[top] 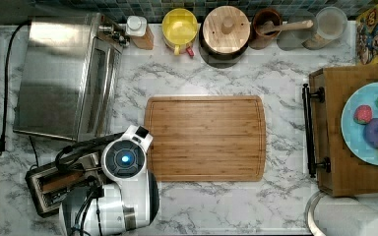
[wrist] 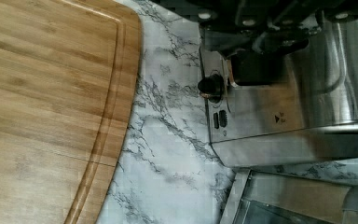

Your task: Turn on the toaster.

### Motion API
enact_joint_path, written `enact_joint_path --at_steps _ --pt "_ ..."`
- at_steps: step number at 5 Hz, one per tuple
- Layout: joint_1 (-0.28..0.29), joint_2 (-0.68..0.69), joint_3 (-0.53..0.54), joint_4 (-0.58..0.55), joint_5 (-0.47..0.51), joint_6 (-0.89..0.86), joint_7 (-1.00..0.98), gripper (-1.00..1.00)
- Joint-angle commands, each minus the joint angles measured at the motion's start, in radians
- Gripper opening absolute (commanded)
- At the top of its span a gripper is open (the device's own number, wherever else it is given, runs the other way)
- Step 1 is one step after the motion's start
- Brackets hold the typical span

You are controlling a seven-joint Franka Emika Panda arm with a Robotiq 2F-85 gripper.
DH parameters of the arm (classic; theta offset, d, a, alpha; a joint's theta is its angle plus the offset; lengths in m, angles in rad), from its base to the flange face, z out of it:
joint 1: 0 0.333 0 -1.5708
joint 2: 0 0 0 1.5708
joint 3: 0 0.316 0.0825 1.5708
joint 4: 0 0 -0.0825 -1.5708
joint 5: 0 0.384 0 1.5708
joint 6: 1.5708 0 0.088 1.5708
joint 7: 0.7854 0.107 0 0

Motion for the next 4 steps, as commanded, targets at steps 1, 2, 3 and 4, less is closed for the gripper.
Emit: enact_joint_path --at_steps 1,2,3,4 --pt "0.023 -0.016 0.015 0.056 0.036 0.005 -0.049 -1.00" --pt "0.036 0.024 0.021 0.048 0.006 0.018 -0.025 -1.00" --pt "0.041 0.078 0.032 0.045 0.016 0.000 -0.011 -1.00" --pt "0.049 0.129 0.046 0.015 0.026 0.028 -0.013 -1.00"
